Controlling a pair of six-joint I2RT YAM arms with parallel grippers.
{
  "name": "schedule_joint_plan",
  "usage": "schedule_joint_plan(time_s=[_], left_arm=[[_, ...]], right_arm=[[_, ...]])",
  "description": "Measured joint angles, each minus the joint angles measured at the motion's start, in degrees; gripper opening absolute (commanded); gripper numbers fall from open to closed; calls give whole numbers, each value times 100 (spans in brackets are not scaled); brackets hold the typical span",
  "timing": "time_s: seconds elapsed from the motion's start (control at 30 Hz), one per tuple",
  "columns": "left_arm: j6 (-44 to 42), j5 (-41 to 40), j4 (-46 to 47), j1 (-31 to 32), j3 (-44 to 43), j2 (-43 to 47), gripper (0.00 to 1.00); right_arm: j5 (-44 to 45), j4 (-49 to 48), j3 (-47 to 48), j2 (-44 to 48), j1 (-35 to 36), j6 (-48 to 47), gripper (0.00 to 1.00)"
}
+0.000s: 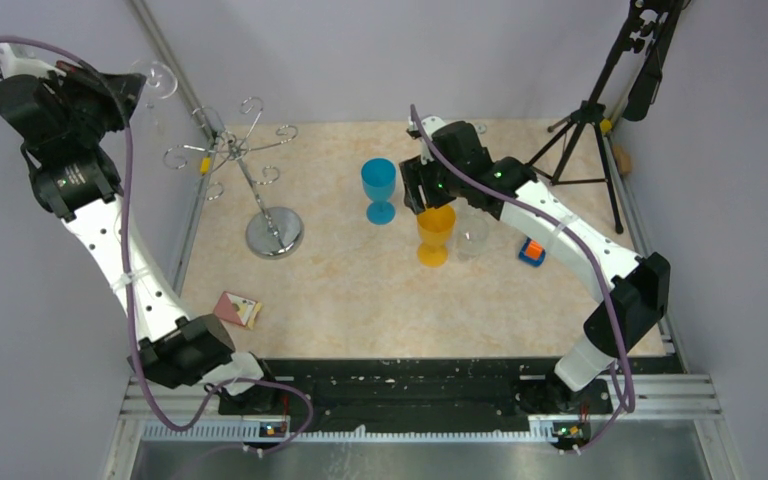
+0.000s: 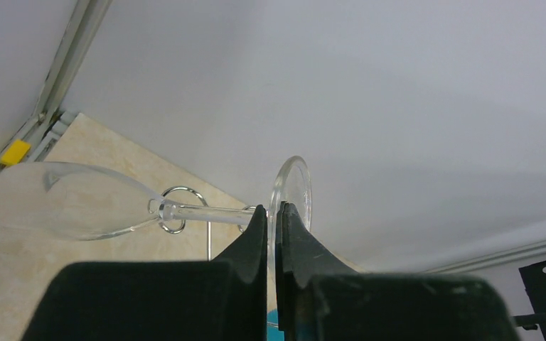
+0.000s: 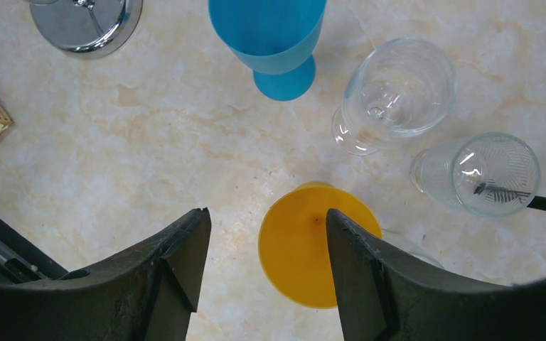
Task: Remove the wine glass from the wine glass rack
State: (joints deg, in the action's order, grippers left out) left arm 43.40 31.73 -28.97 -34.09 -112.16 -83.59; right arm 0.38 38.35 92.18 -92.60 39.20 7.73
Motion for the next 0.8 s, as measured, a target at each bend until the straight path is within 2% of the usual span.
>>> schedule_joint_plan(time_s=[0.17, 0.33, 0.57, 0.8], left_arm=[[402, 201, 463, 0, -9, 160, 0], [1207, 791, 1307, 0, -260, 238, 0], [3126, 1438, 3576, 153, -289, 254, 0], [3950, 1648, 4452, 1613, -442, -188, 0]], right_arm=[[-101, -94, -72, 61, 0, 0, 65], [-234, -310, -107, 166, 0, 4, 66], [-651, -723, -308, 374, 0, 2, 66], [-957, -1731, -1019, 1062, 0, 98, 66]])
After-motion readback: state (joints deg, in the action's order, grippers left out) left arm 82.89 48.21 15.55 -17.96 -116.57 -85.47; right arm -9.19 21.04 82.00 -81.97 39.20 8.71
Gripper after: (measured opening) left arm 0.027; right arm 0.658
